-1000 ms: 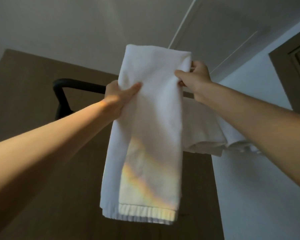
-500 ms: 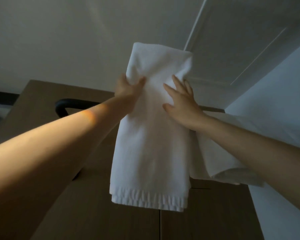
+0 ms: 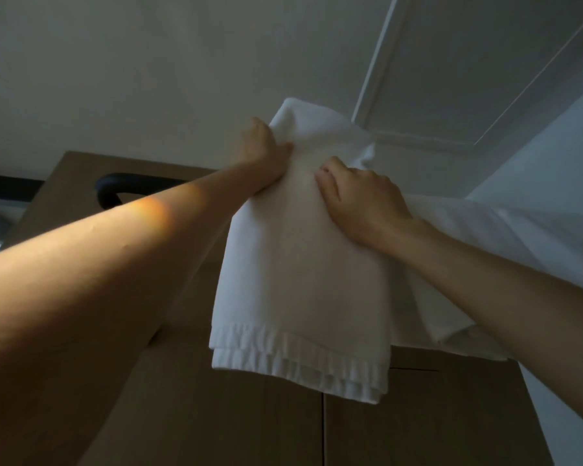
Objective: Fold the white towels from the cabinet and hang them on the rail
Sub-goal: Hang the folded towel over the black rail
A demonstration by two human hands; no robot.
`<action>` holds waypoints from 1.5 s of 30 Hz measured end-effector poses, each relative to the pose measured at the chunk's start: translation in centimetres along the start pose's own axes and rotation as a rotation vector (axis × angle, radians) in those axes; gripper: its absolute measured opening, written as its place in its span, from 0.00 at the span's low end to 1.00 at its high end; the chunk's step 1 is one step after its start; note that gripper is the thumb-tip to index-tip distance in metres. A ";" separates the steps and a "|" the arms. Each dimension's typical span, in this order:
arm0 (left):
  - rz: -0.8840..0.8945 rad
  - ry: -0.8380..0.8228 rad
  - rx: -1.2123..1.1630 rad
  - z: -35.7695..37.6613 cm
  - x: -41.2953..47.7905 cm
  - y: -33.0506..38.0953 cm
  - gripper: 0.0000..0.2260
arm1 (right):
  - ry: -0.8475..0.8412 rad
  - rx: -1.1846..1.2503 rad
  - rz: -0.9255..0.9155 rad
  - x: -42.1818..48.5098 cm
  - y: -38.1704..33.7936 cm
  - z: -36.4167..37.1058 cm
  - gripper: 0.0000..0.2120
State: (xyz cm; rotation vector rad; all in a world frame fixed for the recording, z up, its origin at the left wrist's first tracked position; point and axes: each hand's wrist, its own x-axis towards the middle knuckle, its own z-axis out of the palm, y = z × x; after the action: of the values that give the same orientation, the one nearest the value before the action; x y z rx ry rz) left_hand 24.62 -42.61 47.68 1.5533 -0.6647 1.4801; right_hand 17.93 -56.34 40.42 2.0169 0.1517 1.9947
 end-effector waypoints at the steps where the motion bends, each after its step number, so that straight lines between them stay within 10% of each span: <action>1: 0.040 0.029 0.039 0.1 0.0 0.0 0.24 | -0.005 0.010 0.013 0.0 -0.1 0.1 0.19; 7: 0.325 0.073 0.067 -1.2 -2.2 -0.6 0.11 | -0.063 0.012 0.044 0.4 0.0 0.3 0.22; 11: 0.378 -0.178 0.114 -2.5 -6.0 -3.2 0.15 | -0.053 0.046 0.050 0.9 0.2 0.5 0.13; 19: 0.429 -0.092 0.252 -2.2 -7.0 -3.8 0.20 | 0.134 0.013 0.023 0.9 -2.4 0.7 0.10; 28: 0.471 -0.123 -0.104 -3.2 -11.0 -6.7 0.20 | -0.058 0.083 0.029 -2.8 -4.9 0.6 0.32; 33: 0.254 -0.018 -0.353 -4.6 -16.0 -11.4 0.17 | -0.125 0.041 -0.006 -2.1 -3.9 0.3 0.36; 45: -0.120 -0.418 -0.607 -0.8 -12.1 -9.5 0.43 | -0.195 0.157 -0.066 -0.1 -3.1 -1.0 0.33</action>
State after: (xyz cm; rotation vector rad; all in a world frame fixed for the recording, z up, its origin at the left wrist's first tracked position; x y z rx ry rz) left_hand 30.46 -39.53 33.78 1.3829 -1.1187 0.7547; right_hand 17.38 -53.28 39.42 2.2584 0.3366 1.7839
